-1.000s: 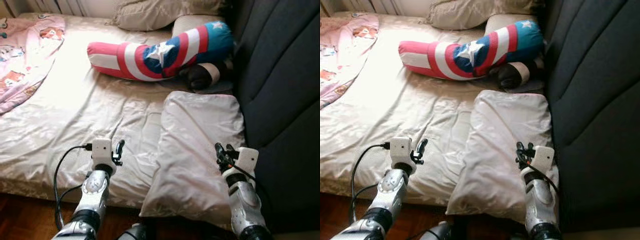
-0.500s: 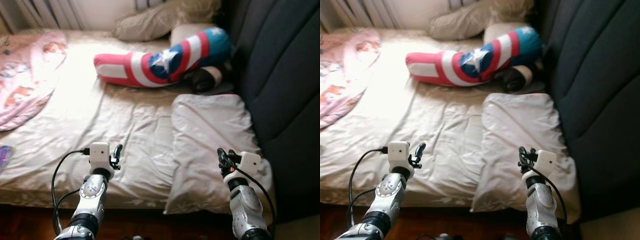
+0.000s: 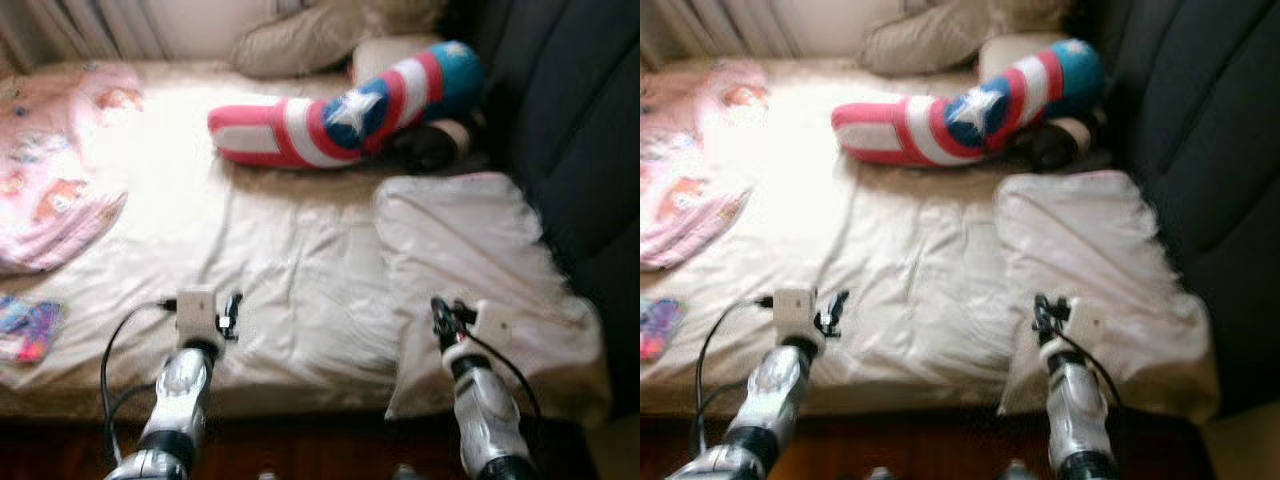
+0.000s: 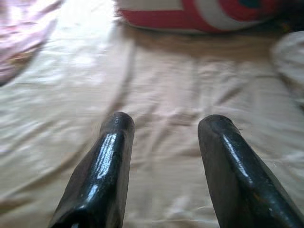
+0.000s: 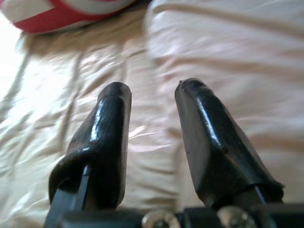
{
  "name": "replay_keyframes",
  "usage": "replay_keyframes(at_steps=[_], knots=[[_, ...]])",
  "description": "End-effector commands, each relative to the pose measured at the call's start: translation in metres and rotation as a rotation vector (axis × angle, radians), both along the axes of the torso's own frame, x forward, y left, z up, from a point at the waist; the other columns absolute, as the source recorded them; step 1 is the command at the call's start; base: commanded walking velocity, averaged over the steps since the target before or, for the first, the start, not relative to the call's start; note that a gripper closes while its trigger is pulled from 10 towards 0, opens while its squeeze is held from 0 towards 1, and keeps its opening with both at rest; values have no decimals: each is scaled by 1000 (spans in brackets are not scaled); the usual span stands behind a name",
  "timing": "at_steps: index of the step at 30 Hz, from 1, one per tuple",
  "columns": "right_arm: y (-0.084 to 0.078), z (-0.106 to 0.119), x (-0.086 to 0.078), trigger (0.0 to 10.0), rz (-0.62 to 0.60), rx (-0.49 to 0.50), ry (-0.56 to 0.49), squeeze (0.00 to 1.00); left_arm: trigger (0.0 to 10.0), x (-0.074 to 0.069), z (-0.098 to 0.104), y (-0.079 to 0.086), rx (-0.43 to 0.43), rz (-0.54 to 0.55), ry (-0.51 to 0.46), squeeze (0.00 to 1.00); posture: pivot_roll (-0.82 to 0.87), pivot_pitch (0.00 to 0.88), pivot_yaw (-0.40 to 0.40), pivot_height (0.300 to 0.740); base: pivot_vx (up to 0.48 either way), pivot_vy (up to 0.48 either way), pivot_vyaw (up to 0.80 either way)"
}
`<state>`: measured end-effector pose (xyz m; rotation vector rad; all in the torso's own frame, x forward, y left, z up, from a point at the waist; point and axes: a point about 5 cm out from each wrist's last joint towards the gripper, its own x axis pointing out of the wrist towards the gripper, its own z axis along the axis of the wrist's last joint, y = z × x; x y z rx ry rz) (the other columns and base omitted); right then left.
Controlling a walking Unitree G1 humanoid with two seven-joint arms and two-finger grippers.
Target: Clean up the room
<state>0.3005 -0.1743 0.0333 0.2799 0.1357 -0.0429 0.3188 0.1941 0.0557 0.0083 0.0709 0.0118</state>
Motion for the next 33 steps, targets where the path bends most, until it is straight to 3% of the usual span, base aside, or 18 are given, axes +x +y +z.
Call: replay_keyframes(at_steps=[1, 6, 7, 8, 11, 14, 16, 24, 33], knots=[[-9, -9, -6, 10000, -28, -12, 47, 0, 10000, -3, -8, -4, -9, -11, 44, 0, -52, 195, 16, 740, 0, 480, 0], [-10, -27, -15, 10000, 17, -49, 160, 0, 10000, -13, -26, -1, -14, -1, 143, 0, -52, 197, 17, 740, 0, 480, 0], [-10, -33, -19, 10000, 28, -68, 203, 0, 10000, -16, -31, 0, -11, 0, 176, 0, -51, 199, 17, 740, 0, 480, 0], [-12, -48, -30, 10000, 46, -116, 302, 0, 10000, -25, -46, 1, 1, -16, 268, 0, -46, 200, 17, 740, 0, 480, 0], [-13, -56, -37, 10000, 55, -120, 355, 0, 10000, -32, -55, 0, 6, -31, 329, 0, -43, 199, 17, 740, 0, 480, 0], [-13, -83, -67, 10000, 80, -139, 528, 0, 10000, -58, -83, 4, 1, -7, 503, 0, -44, 199, 19, 740, 0, 480, 0], [-14, -91, -77, 10000, 62, -135, 578, 0, 10000, -65, -90, 5, 17, -9, 547, 0, -42, 199, 24, 740, 0, 480, 0], [-18, -112, -112, 10000, 7, -83, 714, 0, 10000, -93, -110, 14, 29, 30, 689, 0, -40, 207, 30, 740, 0, 480, 0], [-19, -116, -122, 10000, 5, -75, 734, 0, 10000, -118, -123, 27, 16, 82, 773, 0, -36, 211, 30, 740, 0, 480, 0]])
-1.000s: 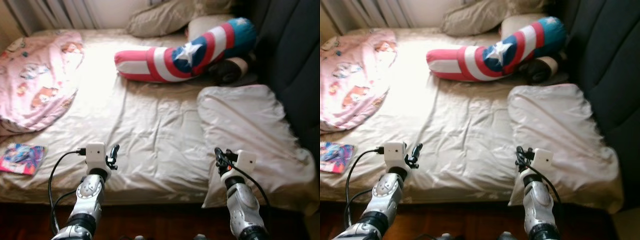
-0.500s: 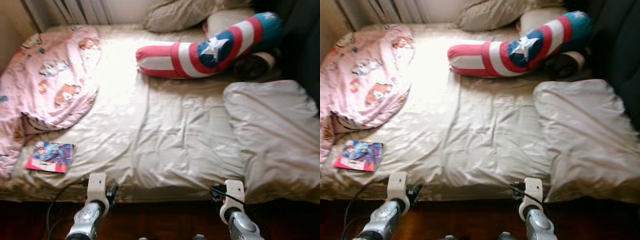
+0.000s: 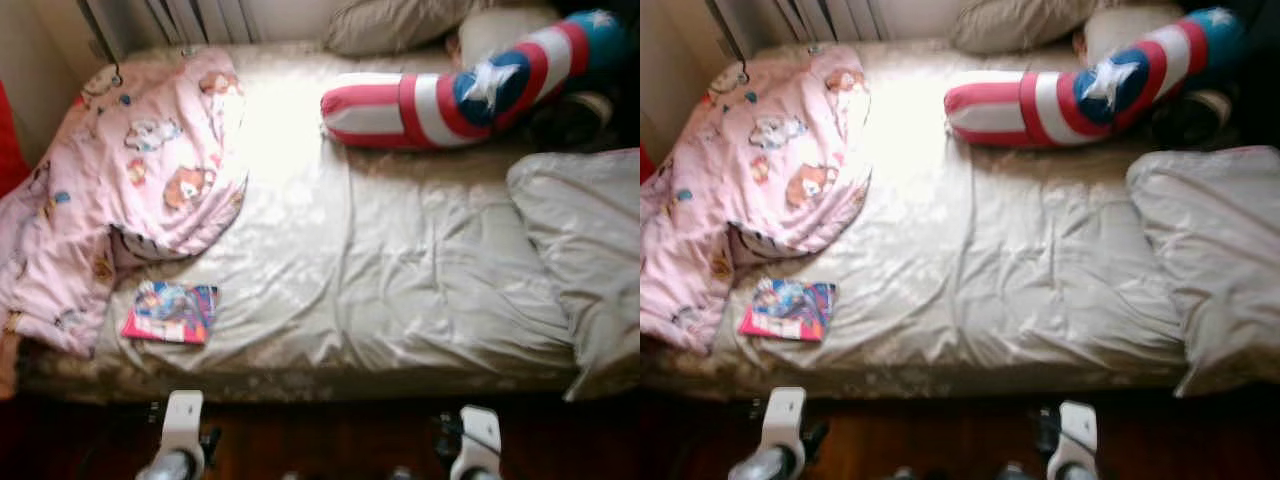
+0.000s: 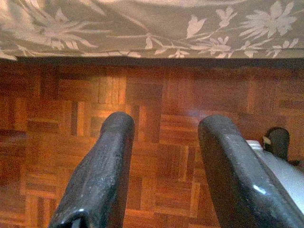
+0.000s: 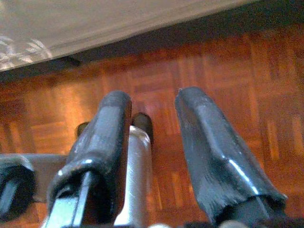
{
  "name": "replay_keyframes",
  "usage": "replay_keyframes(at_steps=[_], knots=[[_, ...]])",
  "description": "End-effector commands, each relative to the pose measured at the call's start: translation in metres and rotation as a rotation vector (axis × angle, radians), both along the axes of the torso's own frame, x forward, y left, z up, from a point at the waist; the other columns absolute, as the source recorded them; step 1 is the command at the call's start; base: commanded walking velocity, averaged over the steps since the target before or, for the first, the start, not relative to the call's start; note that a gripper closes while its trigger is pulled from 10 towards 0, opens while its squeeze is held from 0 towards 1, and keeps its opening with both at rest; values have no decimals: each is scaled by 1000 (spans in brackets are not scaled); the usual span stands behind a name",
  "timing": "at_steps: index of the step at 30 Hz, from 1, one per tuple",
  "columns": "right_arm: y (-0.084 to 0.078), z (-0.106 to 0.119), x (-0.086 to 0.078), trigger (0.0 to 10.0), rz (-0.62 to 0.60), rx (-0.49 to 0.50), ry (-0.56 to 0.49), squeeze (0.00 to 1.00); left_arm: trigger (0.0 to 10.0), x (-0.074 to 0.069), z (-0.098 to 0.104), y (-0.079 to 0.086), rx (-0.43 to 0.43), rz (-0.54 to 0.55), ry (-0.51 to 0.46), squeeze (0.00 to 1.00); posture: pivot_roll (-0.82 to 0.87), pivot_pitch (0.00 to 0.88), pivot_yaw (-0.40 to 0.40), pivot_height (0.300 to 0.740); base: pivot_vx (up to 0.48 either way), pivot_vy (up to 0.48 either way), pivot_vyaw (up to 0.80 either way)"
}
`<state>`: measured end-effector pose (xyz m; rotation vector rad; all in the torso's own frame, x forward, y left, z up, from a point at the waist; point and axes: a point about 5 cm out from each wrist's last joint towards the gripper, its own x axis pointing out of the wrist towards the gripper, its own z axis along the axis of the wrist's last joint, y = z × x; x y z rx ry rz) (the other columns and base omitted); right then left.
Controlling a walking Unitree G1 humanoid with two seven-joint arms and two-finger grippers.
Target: Clean up the room
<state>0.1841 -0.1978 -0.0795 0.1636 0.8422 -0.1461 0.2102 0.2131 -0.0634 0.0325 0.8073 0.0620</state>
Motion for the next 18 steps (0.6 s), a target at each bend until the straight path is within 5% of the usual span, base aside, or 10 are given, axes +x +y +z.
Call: replay_keyframes(at_steps=[1, 9, 18], knots=[[4, -3, -5, 10000, 6, 9, 14, 0, 10000, -14, -6, 12, 10, 32, 52, 0, -37, 212, 29, 740, 0, 480, 744], [4, -3, -3, 10000, 7, 12, 17, 0, 10000, -22, -9, 18, 13, 49, 74, 0, -30, 206, 26, 740, 0, 480, 793], [10, -2, -2, 10000, 13, 34, 11, 0, 10000, -25, -10, 21, 14, 57, 80, 0, -32, 199, 30, 740, 0, 480, 0]])
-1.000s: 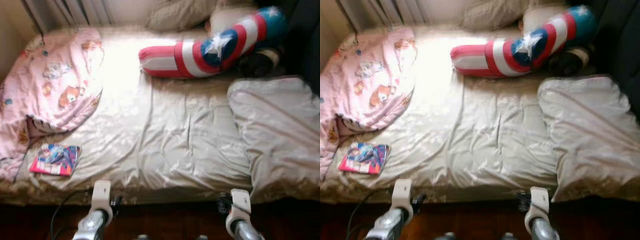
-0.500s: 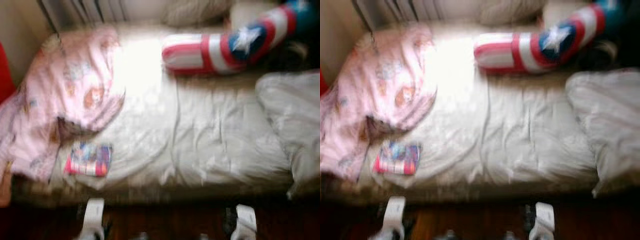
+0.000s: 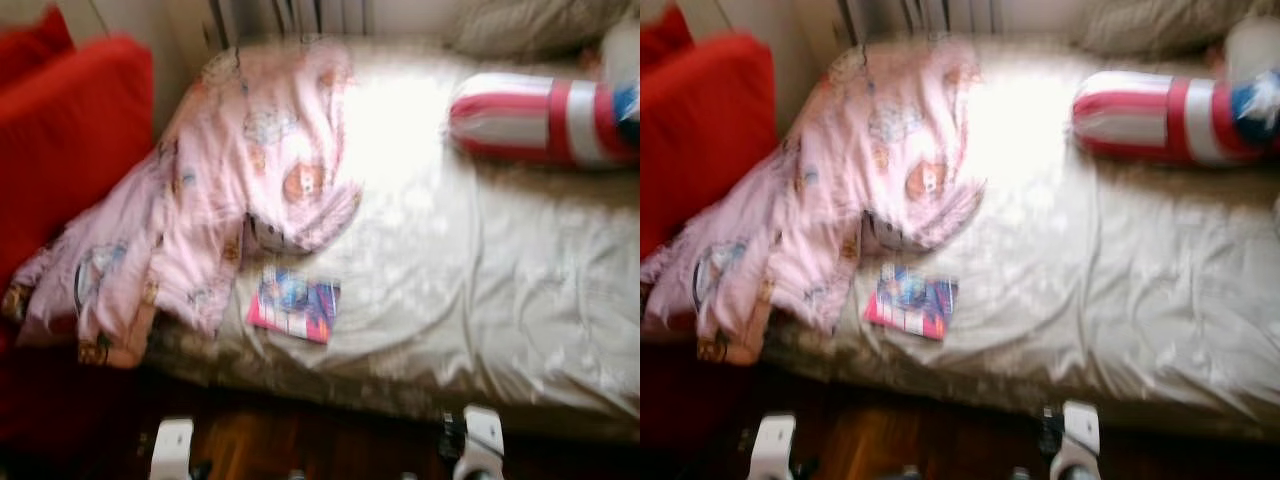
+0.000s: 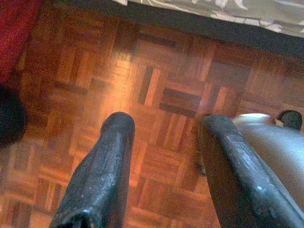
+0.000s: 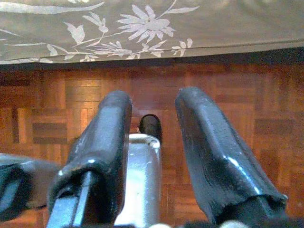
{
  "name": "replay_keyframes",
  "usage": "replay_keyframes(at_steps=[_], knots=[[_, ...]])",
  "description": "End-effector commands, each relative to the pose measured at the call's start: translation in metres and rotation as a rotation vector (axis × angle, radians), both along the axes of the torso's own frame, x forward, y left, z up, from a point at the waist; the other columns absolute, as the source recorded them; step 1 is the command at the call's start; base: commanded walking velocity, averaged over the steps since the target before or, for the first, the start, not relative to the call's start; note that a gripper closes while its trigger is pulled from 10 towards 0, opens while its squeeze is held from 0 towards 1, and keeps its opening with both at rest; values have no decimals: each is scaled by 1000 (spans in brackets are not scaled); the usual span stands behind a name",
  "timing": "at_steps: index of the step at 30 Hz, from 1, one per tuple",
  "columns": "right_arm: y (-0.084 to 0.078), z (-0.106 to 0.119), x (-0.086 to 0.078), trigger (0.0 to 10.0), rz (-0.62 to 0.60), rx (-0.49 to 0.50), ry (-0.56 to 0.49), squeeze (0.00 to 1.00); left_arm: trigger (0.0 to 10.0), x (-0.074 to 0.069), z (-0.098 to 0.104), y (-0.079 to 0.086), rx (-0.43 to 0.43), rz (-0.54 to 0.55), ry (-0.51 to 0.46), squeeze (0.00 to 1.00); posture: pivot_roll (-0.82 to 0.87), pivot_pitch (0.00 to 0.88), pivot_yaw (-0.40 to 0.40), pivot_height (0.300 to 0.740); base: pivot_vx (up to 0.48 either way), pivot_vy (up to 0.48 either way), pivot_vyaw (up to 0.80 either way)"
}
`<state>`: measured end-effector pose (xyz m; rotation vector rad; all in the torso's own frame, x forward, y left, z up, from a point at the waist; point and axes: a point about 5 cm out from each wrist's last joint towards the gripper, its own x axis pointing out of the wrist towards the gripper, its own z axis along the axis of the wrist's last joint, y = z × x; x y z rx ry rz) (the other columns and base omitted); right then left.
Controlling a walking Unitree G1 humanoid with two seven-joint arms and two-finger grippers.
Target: Clean up the room
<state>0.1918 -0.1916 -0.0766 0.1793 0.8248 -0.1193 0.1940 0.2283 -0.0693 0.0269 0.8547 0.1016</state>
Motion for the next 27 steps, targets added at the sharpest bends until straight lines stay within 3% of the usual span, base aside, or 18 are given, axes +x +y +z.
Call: replay_keyframes(at_steps=[1, 7, 20, 27], knots=[[4, -5, -9, 10000, -2, 11, 32, 0, 10000, -9, -4, 6, 5, 18, 33, 0, -32, 197, 30, 740, 0, 480, 0], [5, -6, -10, 10000, 0, 14, 39, 0, 10000, -9, -3, 7, 8, 20, 26, 0, -32, 189, 31, 740, 0, 450, 0], [9, -7, -12, 10000, -4, 28, 45, 0, 10000, -5, -2, 3, -11, 21, 7, 0, -31, 175, 34, 740, 0, 0, 0], [9, -7, -10, 10000, -3, 28, 39, 0, 10000, 5, 1, -6, -9, -7, -12, 0, -32, 180, 33, 740, 0, -92, 0]])
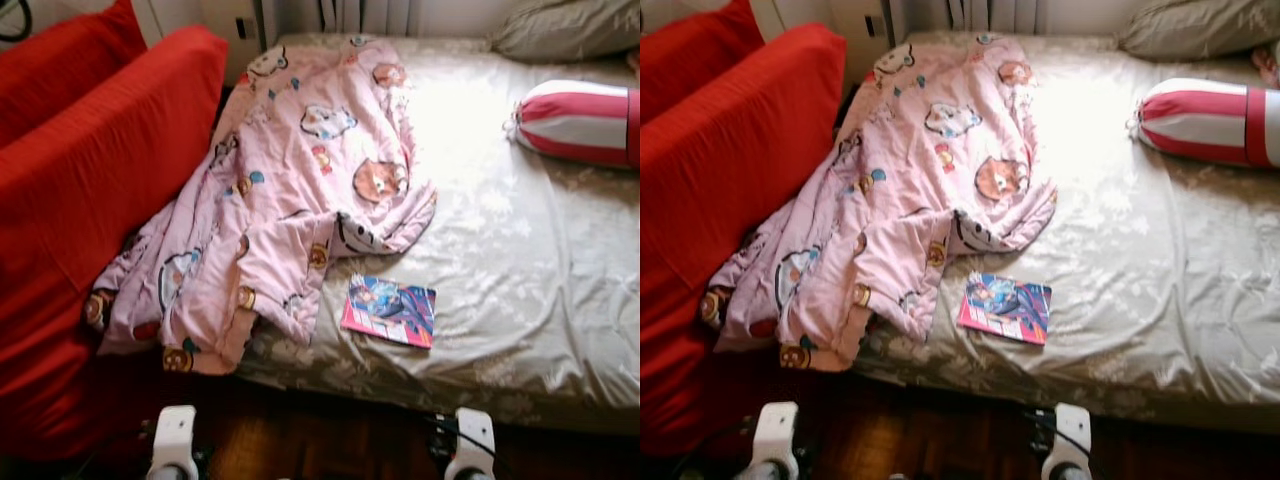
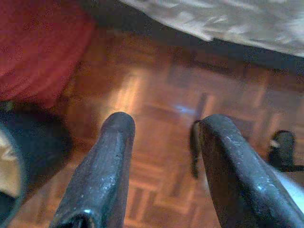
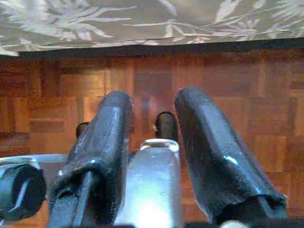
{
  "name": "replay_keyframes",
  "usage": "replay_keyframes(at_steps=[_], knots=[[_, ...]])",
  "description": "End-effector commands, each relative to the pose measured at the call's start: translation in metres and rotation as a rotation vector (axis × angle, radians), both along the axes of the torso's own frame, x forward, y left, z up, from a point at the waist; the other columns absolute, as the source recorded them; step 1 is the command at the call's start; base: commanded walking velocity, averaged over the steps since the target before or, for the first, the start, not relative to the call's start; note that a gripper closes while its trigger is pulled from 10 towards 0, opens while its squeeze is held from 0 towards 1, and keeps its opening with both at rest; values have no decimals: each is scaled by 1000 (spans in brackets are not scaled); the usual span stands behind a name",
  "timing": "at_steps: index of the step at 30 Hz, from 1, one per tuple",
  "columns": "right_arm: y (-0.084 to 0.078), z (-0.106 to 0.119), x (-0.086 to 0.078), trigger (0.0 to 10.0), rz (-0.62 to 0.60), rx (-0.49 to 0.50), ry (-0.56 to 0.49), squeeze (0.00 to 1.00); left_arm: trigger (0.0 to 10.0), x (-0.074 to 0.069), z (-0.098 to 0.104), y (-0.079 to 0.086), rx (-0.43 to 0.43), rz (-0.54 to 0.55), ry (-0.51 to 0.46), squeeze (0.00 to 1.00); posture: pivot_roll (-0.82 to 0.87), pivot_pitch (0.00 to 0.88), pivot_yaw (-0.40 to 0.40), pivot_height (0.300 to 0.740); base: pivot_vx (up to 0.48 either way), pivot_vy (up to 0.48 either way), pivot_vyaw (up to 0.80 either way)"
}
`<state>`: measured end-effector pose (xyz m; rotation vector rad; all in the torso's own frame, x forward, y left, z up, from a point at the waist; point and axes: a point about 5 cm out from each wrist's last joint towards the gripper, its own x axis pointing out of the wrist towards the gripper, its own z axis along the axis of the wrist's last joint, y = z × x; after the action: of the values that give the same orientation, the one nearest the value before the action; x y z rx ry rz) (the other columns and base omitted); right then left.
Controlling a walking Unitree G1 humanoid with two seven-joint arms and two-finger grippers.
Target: Clean up the room
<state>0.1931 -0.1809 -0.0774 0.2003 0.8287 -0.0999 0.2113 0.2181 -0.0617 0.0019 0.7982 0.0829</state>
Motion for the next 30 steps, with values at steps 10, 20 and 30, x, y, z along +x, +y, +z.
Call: replay_keyframes(at_steps=[10, 20, 30], knots=[[-3, -5, -11, 10000, -8, -7, 39, 0, 10000, -7, -4, 3, -2, 17, 28, 0, -30, 192, 28, 740, 0, -77, 0], [-3, -5, -10, 10000, 6, -8, 41, 0, 10000, -10, -5, 4, -7, 18, 30, 0, -32, 190, 24, 740, 0, 0, 0], [-3, -5, -10, 10000, 6, -8, 41, 0, 10000, -10, -5, 4, -7, 18, 30, 0, -32, 190, 24, 740, 0, 0, 0]])
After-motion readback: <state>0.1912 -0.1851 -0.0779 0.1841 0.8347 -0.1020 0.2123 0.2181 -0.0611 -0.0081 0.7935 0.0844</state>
